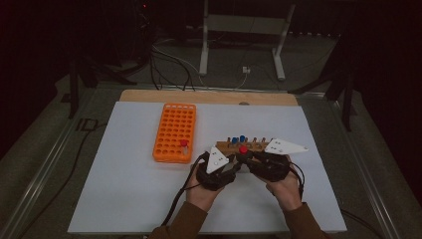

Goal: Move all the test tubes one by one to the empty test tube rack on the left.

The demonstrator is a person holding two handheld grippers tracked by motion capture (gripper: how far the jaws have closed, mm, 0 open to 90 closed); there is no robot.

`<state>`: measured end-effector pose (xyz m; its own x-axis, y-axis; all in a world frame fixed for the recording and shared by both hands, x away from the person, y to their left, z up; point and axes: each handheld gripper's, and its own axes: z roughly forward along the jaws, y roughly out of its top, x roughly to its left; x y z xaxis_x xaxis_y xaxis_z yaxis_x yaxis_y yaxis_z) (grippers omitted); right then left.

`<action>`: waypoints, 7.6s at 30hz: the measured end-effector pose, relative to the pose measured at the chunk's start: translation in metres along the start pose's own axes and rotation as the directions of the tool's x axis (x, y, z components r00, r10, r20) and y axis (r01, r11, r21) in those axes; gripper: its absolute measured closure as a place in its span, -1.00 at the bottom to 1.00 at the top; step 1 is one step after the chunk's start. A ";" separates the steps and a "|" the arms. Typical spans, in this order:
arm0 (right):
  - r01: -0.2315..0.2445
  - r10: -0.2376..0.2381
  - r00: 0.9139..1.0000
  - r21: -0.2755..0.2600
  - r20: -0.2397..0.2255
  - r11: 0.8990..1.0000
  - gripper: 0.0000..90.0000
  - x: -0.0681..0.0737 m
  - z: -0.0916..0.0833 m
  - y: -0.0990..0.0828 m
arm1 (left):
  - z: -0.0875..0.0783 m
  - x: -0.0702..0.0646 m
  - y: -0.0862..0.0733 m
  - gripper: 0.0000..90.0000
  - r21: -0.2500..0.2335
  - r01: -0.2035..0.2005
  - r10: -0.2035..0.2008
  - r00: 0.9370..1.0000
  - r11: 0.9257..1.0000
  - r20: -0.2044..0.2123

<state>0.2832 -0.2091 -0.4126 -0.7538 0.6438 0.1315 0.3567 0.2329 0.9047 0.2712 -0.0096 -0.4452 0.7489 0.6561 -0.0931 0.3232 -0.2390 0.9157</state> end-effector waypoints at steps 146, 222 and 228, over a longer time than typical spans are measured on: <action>-0.068 0.071 0.984 -0.024 0.163 0.997 -0.73 -0.049 -0.013 -0.012 | -0.086 0.124 -0.049 -0.61 -0.057 0.220 -0.227 0.944 0.974 -0.238; -0.063 0.099 0.948 -0.125 0.301 0.990 0.68 -0.067 -0.020 -0.009 | -0.085 0.109 -0.038 -0.98 -0.072 0.192 -0.203 0.953 0.979 -0.225; -0.042 0.081 0.956 -0.142 0.282 0.989 0.68 -0.057 -0.026 0.001 | -0.083 0.103 -0.035 -0.98 -0.069 0.156 -0.168 0.956 0.985 -0.239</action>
<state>0.3121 -0.2649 -0.4090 -0.5366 0.8396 0.0845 0.3061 0.1003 0.9467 0.2887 0.1254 -0.4540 0.5235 0.8389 -0.1491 0.3950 -0.0839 0.9148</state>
